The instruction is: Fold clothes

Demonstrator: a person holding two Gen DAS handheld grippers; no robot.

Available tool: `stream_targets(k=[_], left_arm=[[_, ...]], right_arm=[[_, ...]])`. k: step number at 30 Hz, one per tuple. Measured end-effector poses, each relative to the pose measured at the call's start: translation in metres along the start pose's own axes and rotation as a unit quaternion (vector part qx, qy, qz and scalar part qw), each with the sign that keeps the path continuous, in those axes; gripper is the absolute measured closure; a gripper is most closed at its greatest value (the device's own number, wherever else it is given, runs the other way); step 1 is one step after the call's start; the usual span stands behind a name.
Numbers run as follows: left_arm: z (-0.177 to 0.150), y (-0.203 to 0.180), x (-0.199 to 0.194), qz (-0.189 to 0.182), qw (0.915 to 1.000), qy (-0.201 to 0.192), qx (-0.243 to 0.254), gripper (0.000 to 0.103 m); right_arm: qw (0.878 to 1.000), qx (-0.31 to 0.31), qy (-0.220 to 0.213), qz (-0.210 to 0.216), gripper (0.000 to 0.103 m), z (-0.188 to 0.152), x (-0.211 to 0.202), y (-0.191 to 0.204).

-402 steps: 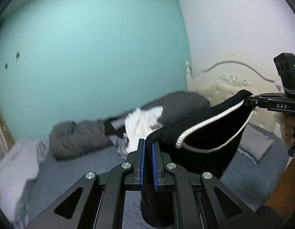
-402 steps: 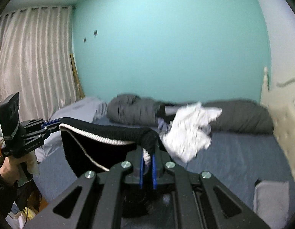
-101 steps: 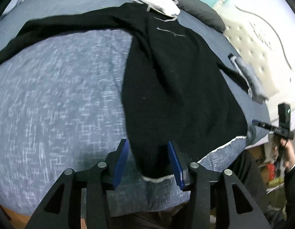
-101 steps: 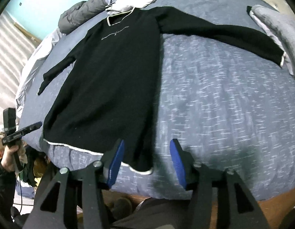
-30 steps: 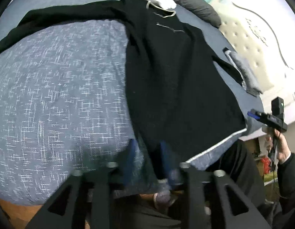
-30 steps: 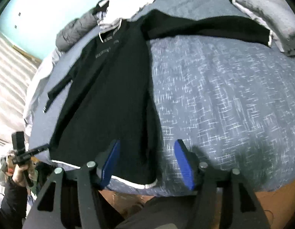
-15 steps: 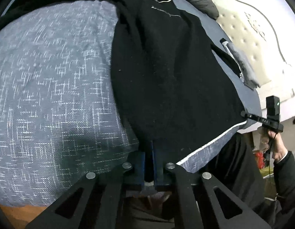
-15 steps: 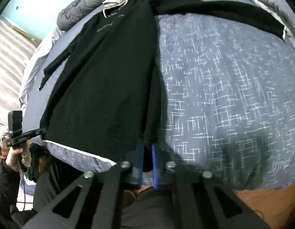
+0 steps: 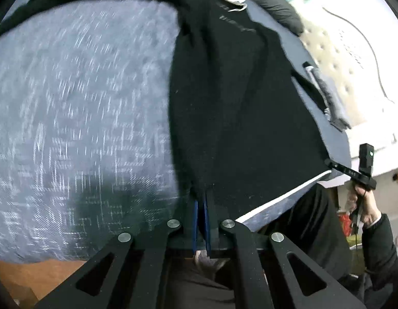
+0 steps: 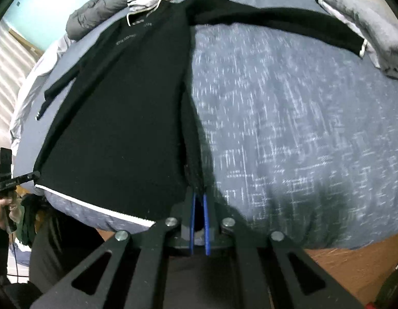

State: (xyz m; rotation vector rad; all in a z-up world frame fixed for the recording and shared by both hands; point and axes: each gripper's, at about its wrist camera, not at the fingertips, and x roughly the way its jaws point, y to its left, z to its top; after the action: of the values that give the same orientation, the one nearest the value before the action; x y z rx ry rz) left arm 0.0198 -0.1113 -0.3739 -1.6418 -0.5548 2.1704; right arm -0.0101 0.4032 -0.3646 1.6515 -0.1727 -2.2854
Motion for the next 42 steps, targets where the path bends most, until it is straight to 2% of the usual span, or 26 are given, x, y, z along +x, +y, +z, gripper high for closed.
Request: stream_targets(k=[3, 7, 9, 10, 11, 12, 17, 22, 25, 30, 33, 38, 42], left_arm=[[-0.002, 0.005, 0.004, 0.002, 0.9998, 0.005, -0.018, 0.095], [0.004, -0.012, -0.015, 0.023, 0.9996, -0.012, 0.008, 0.092], [0.012, -0.017, -0.03, 0.03, 0.999, -0.03, 0.011, 0.083], [0.016, -0.019, -0.037, 0.033, 0.9986, -0.039, 0.013, 0.079], [0.02, -0.022, -0.045, 0.036, 0.9981, -0.048, 0.014, 0.071], [0.025, -0.024, -0.052, 0.039, 0.9975, -0.057, 0.016, 0.069], [0.051, -0.041, -0.084, 0.05, 0.9936, -0.097, 0.028, 0.067], [0.074, -0.056, -0.11, 0.053, 0.9899, -0.124, 0.042, 0.06], [0.085, -0.058, -0.122, 0.053, 0.9887, -0.133, 0.043, 0.05], [0.117, -0.056, -0.125, 0.068, 0.9873, -0.133, 0.053, 0.046], [0.148, -0.05, -0.121, 0.077, 0.9869, -0.131, 0.055, 0.046], [0.211, -0.042, -0.1, 0.099, 0.9852, -0.123, 0.066, 0.045], [0.261, -0.035, -0.078, 0.112, 0.9836, -0.12, 0.076, 0.039]], right_arm=[[1.0, 0.006, -0.015, 0.004, 0.096, 0.003, -0.009, -0.002], [0.999, 0.014, -0.04, 0.008, 0.089, 0.008, -0.025, -0.005], [0.998, 0.02, -0.054, 0.011, 0.077, 0.011, -0.034, -0.008], [0.998, 0.027, -0.063, 0.016, 0.075, 0.013, -0.04, -0.012], [0.997, 0.034, -0.07, 0.019, 0.07, 0.015, -0.045, -0.015], [0.996, 0.041, -0.075, 0.02, 0.064, 0.017, -0.049, -0.019], [0.993, 0.075, -0.093, 0.025, 0.062, 0.025, -0.062, -0.027], [0.993, 0.06, -0.103, 0.022, 0.057, 0.038, -0.076, -0.021], [0.992, 0.055, -0.109, 0.024, 0.054, 0.053, -0.083, -0.02], [0.992, 0.041, -0.117, 0.025, 0.047, 0.085, -0.089, -0.015], [0.992, 0.034, -0.118, 0.029, 0.044, 0.111, -0.084, -0.013], [0.993, 0.012, -0.113, 0.027, 0.044, 0.17, -0.061, -0.008], [0.993, -0.005, -0.112, 0.027, 0.044, 0.222, -0.038, -0.003]])
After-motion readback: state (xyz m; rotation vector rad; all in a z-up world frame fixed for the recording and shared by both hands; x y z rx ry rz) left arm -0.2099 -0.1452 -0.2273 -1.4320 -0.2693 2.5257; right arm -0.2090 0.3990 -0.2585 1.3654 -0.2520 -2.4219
